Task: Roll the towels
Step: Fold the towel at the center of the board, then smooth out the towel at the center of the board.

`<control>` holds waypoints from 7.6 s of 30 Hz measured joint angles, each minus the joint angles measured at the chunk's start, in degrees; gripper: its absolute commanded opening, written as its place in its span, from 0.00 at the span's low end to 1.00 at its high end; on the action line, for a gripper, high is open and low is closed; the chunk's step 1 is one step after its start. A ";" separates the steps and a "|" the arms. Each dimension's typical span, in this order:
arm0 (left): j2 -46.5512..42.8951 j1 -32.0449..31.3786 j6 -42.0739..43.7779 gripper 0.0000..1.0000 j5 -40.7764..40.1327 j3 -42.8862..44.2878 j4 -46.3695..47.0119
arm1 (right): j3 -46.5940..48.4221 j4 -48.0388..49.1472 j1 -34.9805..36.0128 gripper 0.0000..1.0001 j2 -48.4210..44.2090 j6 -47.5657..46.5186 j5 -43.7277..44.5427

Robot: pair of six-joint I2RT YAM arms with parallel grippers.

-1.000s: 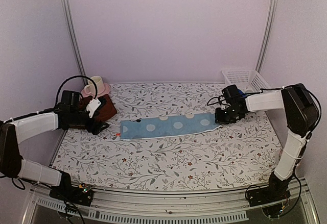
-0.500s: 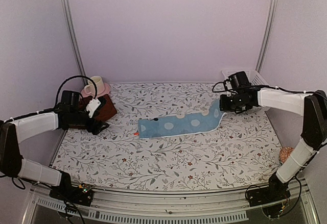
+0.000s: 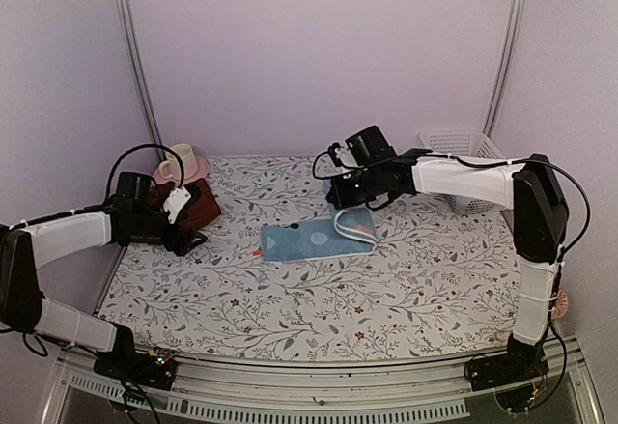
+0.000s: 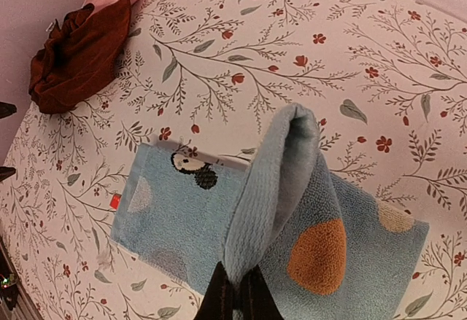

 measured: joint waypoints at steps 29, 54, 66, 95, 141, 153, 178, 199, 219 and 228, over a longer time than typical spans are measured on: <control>1.07 0.28 0.00 0.89 0.48 0.00 0.02 | 9.62 -1.07 5.75 0.04 12.76 -1.51 -3.89; 2.80 0.33 -0.26 0.92 0.55 0.00 0.07 | 13.88 -0.55 8.20 0.44 16.50 -4.11 -11.08; 4.59 -9.70 1.46 0.86 -1.33 4.26 0.59 | 2.82 0.07 3.45 0.45 7.08 -2.95 -7.80; 37.05 -21.29 -23.50 0.56 13.94 33.48 -15.04 | -15.23 7.19 -4.31 0.44 1.77 2.43 4.00; 47.76 -17.40 -36.65 0.33 16.94 38.75 -12.59 | -14.86 7.89 -2.73 0.43 1.53 3.23 6.58; 49.18 -17.40 -37.07 0.22 17.81 39.98 -12.57 | -14.14 7.58 -2.60 0.43 1.73 3.23 7.28; 48.68 -17.44 -36.09 0.00 21.59 40.48 -13.42 | -14.14 7.54 -2.56 0.43 2.27 3.21 8.98; 42.86 -17.40 -35.95 0.00 18.21 36.96 -13.77 | -12.96 6.25 -2.56 0.45 3.80 2.45 9.51; 44.63 -17.40 -35.71 0.08 16.50 36.37 -13.94 | -11.13 4.37 -2.56 0.49 5.86 1.70 10.80; 44.87 -17.35 -34.16 0.52 15.82 36.46 -15.21 | -9.60 3.80 -2.56 0.62 5.86 1.27 10.91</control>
